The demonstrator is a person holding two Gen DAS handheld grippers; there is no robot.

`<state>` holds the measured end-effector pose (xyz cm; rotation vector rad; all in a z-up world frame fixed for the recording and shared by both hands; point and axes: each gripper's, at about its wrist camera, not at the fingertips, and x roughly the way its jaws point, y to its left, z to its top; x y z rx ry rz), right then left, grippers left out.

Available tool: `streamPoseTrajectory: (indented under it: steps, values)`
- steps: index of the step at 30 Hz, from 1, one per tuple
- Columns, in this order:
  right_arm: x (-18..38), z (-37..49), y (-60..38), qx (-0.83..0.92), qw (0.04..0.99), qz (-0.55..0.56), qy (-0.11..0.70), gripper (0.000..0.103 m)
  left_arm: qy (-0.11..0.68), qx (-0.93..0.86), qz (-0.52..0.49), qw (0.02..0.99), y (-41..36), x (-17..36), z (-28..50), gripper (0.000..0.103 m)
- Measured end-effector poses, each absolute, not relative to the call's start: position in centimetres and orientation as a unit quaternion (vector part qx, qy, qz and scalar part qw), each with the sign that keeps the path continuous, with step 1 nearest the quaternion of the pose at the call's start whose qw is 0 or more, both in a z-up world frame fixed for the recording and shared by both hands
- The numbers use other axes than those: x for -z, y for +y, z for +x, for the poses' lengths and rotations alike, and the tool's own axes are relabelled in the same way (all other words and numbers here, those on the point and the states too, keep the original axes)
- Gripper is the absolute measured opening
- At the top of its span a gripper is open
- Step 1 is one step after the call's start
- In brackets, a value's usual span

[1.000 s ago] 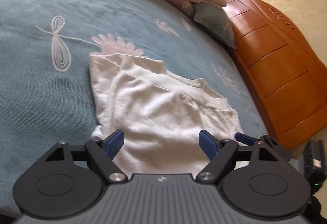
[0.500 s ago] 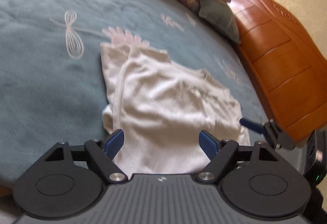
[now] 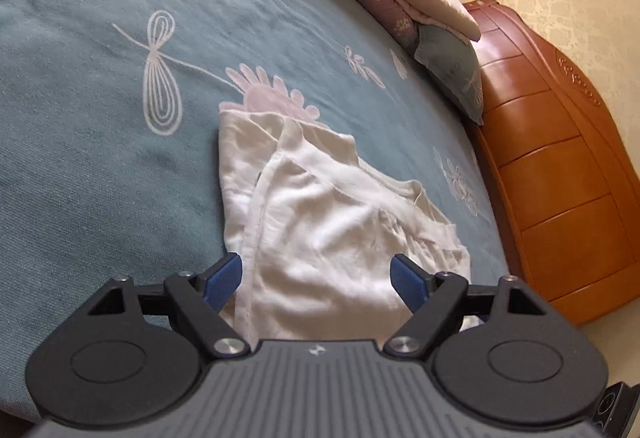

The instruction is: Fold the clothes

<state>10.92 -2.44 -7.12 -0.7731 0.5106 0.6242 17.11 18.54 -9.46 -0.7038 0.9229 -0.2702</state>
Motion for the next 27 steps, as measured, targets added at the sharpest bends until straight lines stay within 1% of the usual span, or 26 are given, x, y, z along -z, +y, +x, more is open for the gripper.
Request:
streamPoseTrajectory:
  steps: [8,12,18,22,27]
  values:
    - [9.5,10.4,3.4,-0.372,0.786,-0.446,0.213,0.103,0.445,0.116,-0.346,0.818,19.3,8.9,15.1,0.082]
    - [11.1,9.7,5.5,-0.39,0.758,-0.483,0.2,0.103,0.458,0.114,-0.363,0.804,19.4,9.4,14.2,0.082]
    - [11.2,9.6,5.7,-0.35,0.77,-0.509,0.159,0.103,0.477,0.112,-0.389,0.78,19.6,10.3,12.8,0.082]
    - [10.3,9.8,5.1,-0.34,0.788,-0.492,0.15,0.103,0.488,0.108,-0.404,0.766,19.6,11.1,12.2,0.082]
    - [9.5,10.4,4.6,-0.326,0.806,-0.473,0.142,0.103,0.499,0.13,-0.457,0.725,19.3,13.0,12.5,0.082]
